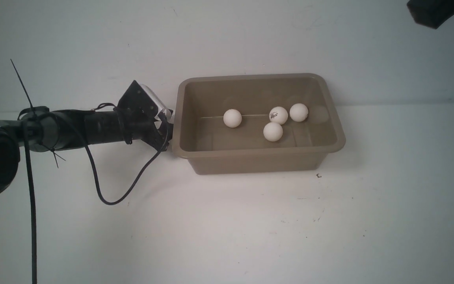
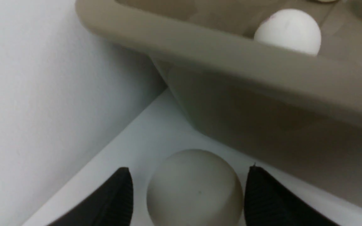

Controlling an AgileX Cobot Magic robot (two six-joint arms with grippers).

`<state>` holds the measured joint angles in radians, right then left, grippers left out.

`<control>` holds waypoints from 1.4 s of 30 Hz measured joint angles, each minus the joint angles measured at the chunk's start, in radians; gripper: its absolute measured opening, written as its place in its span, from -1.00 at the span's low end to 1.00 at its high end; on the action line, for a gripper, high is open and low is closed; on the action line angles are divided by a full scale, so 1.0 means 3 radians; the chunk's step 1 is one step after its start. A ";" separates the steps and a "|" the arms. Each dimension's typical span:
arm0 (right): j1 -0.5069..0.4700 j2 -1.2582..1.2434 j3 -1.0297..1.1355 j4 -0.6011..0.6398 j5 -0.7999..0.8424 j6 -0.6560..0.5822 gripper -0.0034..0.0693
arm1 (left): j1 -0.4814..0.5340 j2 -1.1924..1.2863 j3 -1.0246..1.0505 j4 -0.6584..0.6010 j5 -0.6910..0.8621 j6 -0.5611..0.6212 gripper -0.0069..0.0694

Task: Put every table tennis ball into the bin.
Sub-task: Use the left arm to clamp the table tennis ball closest to it, then use the left arm to put the table tennis ball into the box

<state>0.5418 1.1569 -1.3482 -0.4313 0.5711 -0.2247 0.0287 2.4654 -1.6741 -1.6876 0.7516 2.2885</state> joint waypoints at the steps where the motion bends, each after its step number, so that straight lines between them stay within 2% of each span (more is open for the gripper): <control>1: 0.0000 0.0000 0.0000 0.0000 0.0000 -0.0004 0.51 | 0.0000 0.0017 -0.0007 0.0000 0.0000 -0.0003 0.31; 7: 0.0000 0.0000 0.0000 0.0000 0.0000 -0.0011 0.51 | 0.0000 0.0065 -0.0015 -0.0020 -0.0005 -0.0010 0.30; 11: 0.0000 0.0000 0.0000 0.0003 0.0001 -0.0011 0.51 | -0.0023 0.0065 -0.0019 -0.0047 -0.0060 -0.0017 0.12; 17: 0.0000 0.0000 0.0000 0.0008 0.0001 -0.0011 0.51 | -0.0024 0.0039 -0.0019 -0.0032 -0.0089 -0.0029 0.10; 23: 0.0000 0.0000 0.0000 0.0013 0.0001 -0.0015 0.51 | 0.0246 -0.0242 -0.0009 0.0311 0.0093 -0.0562 0.10; 27: 0.0000 0.0000 0.0000 0.0013 0.0003 -0.0019 0.51 | 0.0373 -0.0456 -0.0012 0.0426 0.0781 -0.0867 0.10; 30: 0.0000 0.0000 0.0000 0.0021 0.0003 -0.0019 0.51 | 0.0279 -0.0496 -0.0015 0.0448 0.1189 -0.0901 0.10; 33: 0.0000 0.0000 0.0000 0.0051 0.0003 -0.0015 0.51 | -0.0035 -0.0497 -0.0015 0.0538 0.1317 -0.0917 0.10; 39: 0.0000 0.0000 0.0000 0.0077 -0.0006 -0.0015 0.51 | -0.0369 -0.0497 -0.0056 0.0814 0.0930 -0.0951 0.10; 42: 0.0000 0.0000 0.0000 0.0080 -0.0020 -0.0015 0.51 | -0.0465 -0.0497 -0.0117 0.1205 0.0655 -0.1314 0.20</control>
<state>0.5418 1.1569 -1.3482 -0.4073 0.5651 -0.2293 -0.1108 2.3164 -1.7091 -1.3259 0.9481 1.8943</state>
